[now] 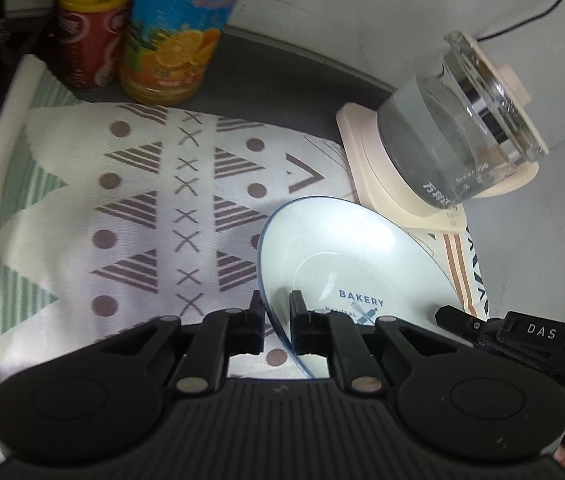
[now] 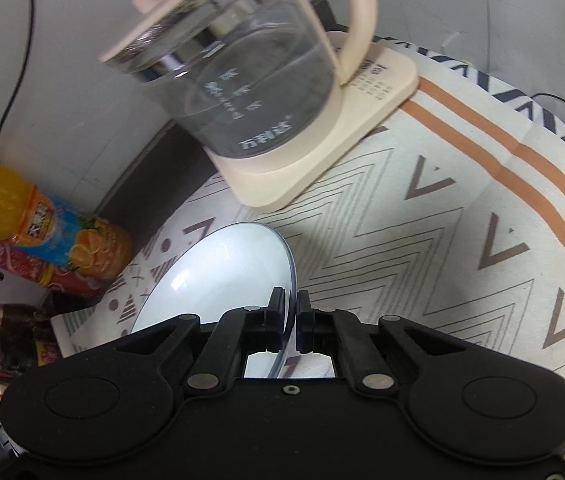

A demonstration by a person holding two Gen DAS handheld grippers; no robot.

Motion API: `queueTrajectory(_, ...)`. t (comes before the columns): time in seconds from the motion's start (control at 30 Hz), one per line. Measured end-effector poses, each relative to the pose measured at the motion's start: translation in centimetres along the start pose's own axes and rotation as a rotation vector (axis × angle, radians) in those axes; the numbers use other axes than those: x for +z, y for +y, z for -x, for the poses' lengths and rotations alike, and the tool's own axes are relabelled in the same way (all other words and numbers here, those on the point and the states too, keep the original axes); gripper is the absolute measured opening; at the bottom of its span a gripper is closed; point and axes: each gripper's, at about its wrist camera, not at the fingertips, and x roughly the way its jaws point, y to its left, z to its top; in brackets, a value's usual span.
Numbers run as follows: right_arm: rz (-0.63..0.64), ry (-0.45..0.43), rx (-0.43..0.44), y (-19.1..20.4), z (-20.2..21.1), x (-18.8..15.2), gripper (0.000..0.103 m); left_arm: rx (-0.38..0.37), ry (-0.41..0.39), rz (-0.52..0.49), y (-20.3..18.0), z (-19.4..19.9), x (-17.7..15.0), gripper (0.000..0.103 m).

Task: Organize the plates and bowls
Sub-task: 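Carry the 'BAKERY' plate and lower it onto the plate stack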

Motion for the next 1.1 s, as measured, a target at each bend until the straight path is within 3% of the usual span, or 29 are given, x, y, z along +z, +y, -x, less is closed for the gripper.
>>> queueTrajectory(1.1, 0.260, 0.080, 0.202, 7.1, 3.7, -6.1, 0.006, 0.145, -0.224, 0.176, 5.5, 12.4, -7.5, 0.009)
